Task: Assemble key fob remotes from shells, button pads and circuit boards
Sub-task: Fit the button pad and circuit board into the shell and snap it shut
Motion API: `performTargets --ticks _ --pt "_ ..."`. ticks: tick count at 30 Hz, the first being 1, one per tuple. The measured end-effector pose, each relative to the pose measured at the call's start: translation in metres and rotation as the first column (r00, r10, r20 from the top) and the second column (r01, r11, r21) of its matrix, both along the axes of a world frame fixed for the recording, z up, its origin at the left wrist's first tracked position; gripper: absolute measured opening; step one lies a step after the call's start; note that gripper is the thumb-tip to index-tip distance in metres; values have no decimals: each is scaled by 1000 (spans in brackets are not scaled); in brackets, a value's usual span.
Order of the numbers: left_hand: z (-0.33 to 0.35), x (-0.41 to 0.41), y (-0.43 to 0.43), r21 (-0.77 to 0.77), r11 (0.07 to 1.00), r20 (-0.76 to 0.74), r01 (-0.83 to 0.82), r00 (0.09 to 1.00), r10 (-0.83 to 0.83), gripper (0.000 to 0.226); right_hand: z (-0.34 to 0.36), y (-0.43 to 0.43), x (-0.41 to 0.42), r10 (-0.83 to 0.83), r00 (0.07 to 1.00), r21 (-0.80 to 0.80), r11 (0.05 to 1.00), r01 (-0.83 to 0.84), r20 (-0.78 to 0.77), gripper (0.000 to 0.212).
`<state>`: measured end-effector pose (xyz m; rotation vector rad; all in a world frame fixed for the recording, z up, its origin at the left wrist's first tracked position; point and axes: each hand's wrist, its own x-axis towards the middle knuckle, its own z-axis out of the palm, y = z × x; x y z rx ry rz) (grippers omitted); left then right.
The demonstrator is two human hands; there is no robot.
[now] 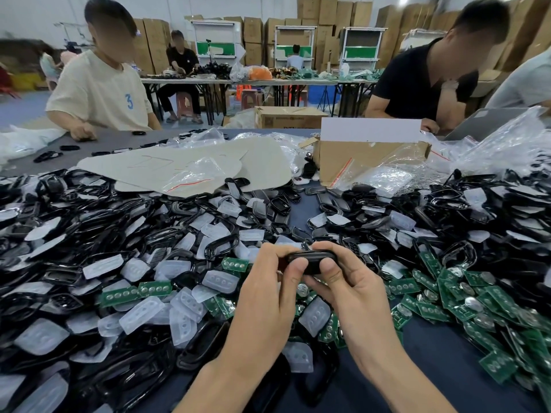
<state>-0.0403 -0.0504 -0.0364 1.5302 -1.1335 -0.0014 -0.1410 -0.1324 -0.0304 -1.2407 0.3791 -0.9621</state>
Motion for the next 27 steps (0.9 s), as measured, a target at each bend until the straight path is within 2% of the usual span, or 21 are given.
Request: performTargets --ticks 5,13,17,22,27 --pt "4 1 0 16 999 34 33 999 -34 24 1 -1 -2 0 1000 -44 999 0 11 16" --pt "10 -2 2 -54 995 -149 87 984 -94 21 2 1 -3 -58 998 -117 991 56 -13 19" --pt "10 -1 2 -92 994 -160 65 984 -79 26 1 2 -3 -71 997 -132 989 67 -30 20" --pt "9 2 3 -133 985 -221 112 965 -140 37 1 2 -3 -84 996 -148 986 78 -33 20" --pt "10 3 4 -115 989 -238 97 964 -122 44 2 3 -3 -64 997 -165 985 56 -41 21"
